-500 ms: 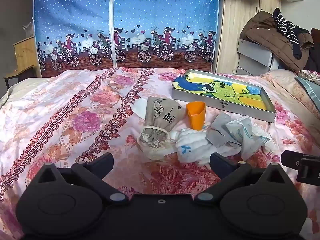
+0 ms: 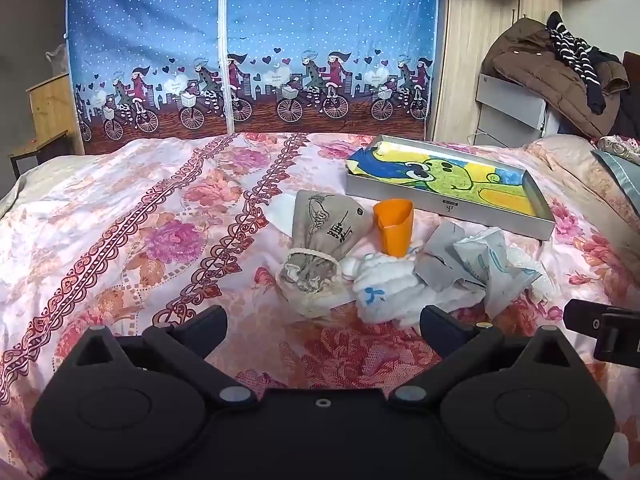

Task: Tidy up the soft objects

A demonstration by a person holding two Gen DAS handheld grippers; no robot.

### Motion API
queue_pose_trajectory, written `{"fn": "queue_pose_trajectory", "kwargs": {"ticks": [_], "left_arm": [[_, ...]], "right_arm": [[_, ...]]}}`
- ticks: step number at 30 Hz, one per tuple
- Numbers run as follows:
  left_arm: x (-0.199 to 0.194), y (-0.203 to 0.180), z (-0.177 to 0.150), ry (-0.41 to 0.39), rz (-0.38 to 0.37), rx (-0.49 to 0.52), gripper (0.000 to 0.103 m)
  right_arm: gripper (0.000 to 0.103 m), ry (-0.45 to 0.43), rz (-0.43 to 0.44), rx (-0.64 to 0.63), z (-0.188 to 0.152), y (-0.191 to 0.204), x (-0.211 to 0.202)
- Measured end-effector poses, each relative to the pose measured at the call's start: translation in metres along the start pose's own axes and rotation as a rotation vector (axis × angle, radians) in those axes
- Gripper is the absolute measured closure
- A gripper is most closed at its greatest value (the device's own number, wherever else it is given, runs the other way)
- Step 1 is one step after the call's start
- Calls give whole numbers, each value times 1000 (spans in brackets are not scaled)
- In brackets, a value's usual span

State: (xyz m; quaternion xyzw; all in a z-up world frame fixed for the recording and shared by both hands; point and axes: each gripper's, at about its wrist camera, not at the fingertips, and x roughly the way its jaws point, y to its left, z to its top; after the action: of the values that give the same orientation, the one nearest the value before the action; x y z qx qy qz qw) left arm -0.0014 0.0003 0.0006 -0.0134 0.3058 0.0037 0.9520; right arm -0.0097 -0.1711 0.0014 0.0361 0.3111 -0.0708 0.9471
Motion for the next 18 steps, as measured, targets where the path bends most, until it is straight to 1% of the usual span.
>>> {"fn": "queue_pose_trajectory", "kwargs": {"ticks": [18], "left_arm": [[2,0,0,7,7,-1,1]], "right_arm": [[0,18,-1,7,2,-1,5]]}}
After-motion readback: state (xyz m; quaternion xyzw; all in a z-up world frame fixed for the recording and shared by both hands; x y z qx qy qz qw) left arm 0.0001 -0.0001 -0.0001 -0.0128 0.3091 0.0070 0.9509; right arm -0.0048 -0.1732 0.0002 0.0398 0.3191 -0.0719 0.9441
